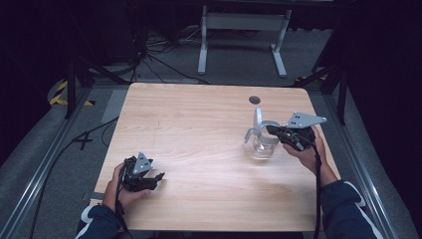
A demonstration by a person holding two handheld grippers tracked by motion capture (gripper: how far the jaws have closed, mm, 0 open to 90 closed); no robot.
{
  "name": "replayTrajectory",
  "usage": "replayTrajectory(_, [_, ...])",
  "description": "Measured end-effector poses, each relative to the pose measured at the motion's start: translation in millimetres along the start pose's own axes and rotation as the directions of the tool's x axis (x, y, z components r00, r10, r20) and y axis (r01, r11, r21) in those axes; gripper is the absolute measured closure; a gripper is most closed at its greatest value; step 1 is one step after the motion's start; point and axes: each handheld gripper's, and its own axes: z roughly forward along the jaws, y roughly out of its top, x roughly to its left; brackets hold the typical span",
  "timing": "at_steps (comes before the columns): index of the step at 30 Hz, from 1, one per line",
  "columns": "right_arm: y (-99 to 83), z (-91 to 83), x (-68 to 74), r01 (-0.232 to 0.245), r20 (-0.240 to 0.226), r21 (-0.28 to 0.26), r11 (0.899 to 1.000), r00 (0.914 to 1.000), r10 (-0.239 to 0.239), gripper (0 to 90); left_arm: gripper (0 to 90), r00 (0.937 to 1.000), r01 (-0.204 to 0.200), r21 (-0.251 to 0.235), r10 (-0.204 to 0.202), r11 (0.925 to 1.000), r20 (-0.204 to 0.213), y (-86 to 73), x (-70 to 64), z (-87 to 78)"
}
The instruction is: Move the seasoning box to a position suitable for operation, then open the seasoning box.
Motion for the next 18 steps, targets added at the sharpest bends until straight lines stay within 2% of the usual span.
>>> replayTrajectory(3, [-0.3, -0.1, -0.1, 0.006, 0.002, 0.01, 1.0, 1.0, -0.006, 88.9, 32.4, 0.9999, -0.002, 0.011, 0.002, 0.9999, 0.011, -4.6, 0.8, 1.6])
replayTrajectory(4, [-0.3, -0.2, 0.1, 0.007, 0.001, 0.014, 1.0, 1.0, -0.007, 88.8, 31.6, 0.9986, 0.021, 0.005, -0.022, 0.9998, 0.047, -8.0, 3.8, 1.2])
replayTrajectory(5, [-0.4, -0.2, -0.1, 0.008, 0.0, 0.016, 1.0, 1.0, -0.009, 88.7, 30.1, 0.9981, 0.041, -0.015, -0.041, 0.999, 0.047, -9.8, 2.9, 2.3])
replayTrajectory(7, [-0.3, -0.2, 0.1, 0.012, 0.0, 0.023, 1.0, 0.9999, -0.012, 88.6, 28.9, 0.9978, 0.037, -0.021, -0.036, 0.9991, 0.055, -11.2, 4.5, 2.5])
replayTrajectory(8, [-0.3, 0.0, 0.3, 0.016, 0.001, 0.031, 0.999, 0.9999, -0.016, 88.4, 28.9, 0.996, 0.058, -0.021, -0.056, 0.9981, 0.07, -12.2, 5.0, 3.0])
replayTrajectory(9, [-0.4, -0.2, 0.5, 0.026, 0.003, 0.048, 0.999, 0.9997, -0.026, 88.2, 25.4, 0.9957, 0.066, -0.019, -0.065, 0.9976, 0.066, -12.2, 5.3, 3.3])
replayTrajectory(12, [-0.6, -2.1, 1.0, 0.029, 0.006, 0.06, 0.998, 0.9995, -0.03, 87.6, 24.7, 0.9952, 0.075, -0.011, -0.074, 0.9971, 0.065, -12.2, 6.2, 3.5])
replayTrajectory(15, [-1.7, -9.0, 3.6, 0.043, 0.004, 0.092, 0.995, 0.999, -0.044, 87.4, 22.4, 0.9913, 0.107, 0.002, -0.107, 0.9943, 0.078, -12.6, 8.7, 4.0])
replayTrajectory(18, [-2.6, -12.4, 4.2, 0.052, 0.002, 0.101, 0.994, 0.9986, -0.052, 86.9, 22.0, 0.9914, 0.106, -0.001, -0.106, 0.9943, 0.077, -12.5, 8.9, 4.3])
